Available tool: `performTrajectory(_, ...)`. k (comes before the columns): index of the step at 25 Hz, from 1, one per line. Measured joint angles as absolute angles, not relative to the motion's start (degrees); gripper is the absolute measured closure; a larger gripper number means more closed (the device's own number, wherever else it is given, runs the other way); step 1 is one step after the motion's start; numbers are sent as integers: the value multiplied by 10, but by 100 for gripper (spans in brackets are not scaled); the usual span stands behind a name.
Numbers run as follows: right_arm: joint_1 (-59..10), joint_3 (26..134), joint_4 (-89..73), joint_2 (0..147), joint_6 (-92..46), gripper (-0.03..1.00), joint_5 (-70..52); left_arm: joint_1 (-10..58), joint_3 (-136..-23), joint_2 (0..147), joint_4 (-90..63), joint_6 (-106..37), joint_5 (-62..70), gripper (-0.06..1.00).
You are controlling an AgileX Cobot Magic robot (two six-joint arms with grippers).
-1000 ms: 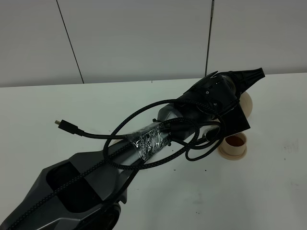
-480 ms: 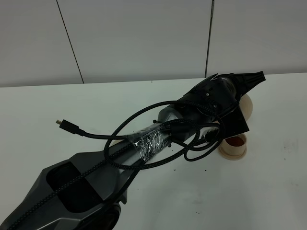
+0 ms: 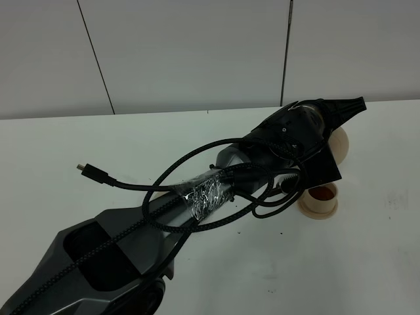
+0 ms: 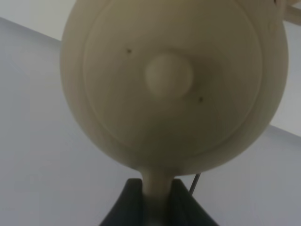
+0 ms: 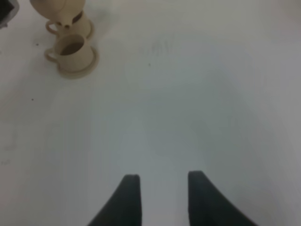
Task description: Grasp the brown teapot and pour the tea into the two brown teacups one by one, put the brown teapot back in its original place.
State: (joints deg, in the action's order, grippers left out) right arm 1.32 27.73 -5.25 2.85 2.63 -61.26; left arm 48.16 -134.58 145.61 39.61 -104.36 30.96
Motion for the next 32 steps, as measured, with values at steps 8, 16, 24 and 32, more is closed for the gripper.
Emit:
performTrajectory(8, 13, 277, -53, 29, 26, 73, -613, 482, -1346, 1456, 396, -1046, 310, 78)
performTrajectory(16, 13, 277, -53, 29, 26, 73, -613, 482, -1346, 1456, 396, -1046, 310, 78)
performTrajectory(24, 13, 277, -53, 29, 26, 73, -613, 482, -1346, 1456, 396, -1048, 312, 78)
performTrajectory(32, 13, 277, -53, 29, 26, 73, -613, 482, -1346, 1456, 396, -1048, 315, 78)
